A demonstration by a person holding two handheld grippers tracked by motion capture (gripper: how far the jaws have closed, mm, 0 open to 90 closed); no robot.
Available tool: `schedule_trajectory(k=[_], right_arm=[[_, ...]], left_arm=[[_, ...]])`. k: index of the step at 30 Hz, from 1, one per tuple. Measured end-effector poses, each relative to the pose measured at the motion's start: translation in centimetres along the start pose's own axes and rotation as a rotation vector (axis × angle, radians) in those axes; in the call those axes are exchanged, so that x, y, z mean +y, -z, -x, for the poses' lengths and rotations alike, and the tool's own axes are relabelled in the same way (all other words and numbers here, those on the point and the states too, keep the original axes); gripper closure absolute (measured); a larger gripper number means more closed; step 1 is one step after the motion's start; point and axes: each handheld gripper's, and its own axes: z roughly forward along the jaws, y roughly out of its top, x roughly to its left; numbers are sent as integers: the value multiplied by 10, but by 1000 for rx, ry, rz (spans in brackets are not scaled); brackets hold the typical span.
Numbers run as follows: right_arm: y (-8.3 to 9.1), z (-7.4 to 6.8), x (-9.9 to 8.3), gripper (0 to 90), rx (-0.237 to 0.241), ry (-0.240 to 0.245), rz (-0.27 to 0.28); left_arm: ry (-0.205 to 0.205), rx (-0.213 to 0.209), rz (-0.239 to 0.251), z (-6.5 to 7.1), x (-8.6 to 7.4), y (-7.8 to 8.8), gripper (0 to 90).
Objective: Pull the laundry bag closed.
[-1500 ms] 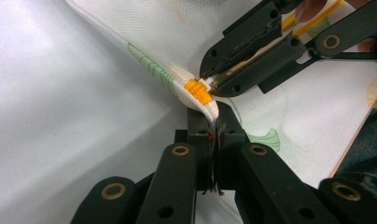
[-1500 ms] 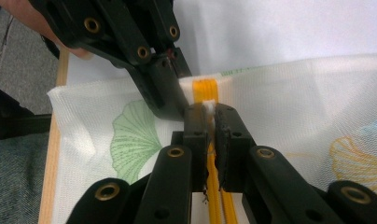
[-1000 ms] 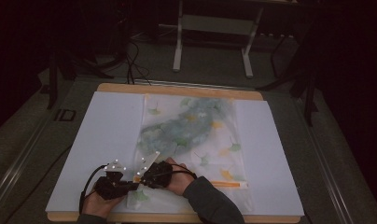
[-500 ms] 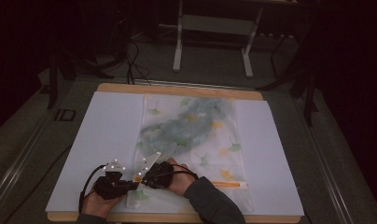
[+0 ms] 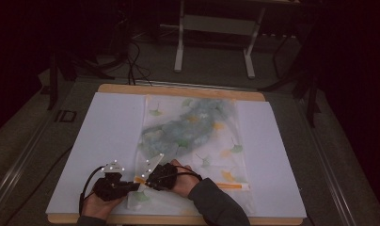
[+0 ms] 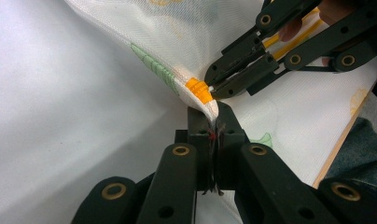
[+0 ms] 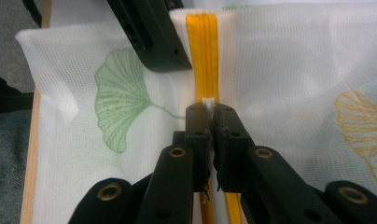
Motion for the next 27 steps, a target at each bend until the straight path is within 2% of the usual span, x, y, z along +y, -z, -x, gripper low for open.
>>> schedule_trajectory(k=[27], right_arm=[[8, 0, -5, 856, -14, 26, -52]], left_arm=[[2, -7, 26, 0, 0, 4, 879]])
